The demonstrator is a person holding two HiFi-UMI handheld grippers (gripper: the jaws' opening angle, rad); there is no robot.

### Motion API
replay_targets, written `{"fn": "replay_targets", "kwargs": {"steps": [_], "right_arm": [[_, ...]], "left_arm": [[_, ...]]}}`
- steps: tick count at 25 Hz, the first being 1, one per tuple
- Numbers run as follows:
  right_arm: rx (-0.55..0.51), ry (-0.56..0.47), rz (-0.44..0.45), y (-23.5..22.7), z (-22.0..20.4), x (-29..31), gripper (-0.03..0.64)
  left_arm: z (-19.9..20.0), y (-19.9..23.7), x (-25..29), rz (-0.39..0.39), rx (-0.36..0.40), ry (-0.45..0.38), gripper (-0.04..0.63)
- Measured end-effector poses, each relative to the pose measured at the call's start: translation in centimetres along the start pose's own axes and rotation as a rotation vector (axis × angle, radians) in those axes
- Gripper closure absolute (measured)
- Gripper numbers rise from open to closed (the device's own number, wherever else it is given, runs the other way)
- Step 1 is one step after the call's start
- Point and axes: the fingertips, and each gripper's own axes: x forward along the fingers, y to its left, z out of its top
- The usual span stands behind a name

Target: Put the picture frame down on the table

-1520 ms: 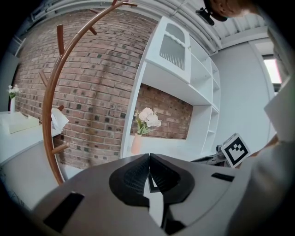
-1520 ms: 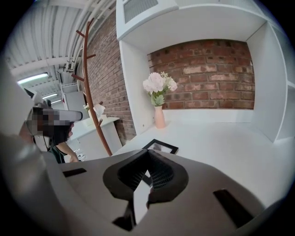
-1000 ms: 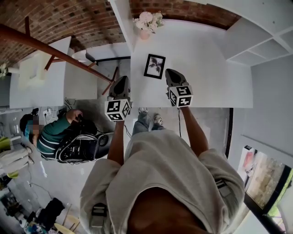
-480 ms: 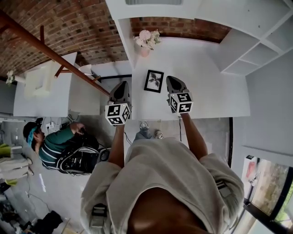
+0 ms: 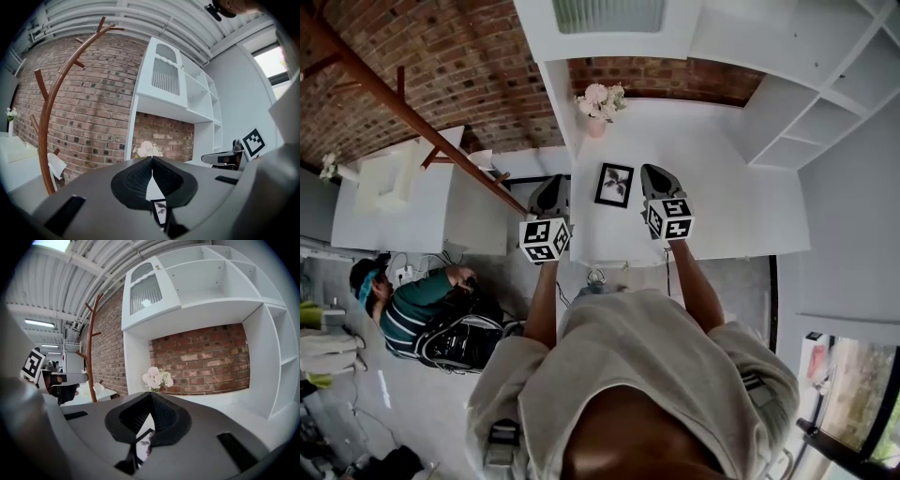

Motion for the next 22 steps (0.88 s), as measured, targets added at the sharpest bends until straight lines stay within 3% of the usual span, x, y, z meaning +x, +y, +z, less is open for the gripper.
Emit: {"fn": "replay_targets", "kwargs": {"steps": [22], "right_arm": [[0.000, -0.007, 0.000, -0.4, 0.6, -1.0, 0.594]], "left_arm": [[0.4, -1.2, -0.5, -0.001, 0.013, 0.000, 0.578]]}}
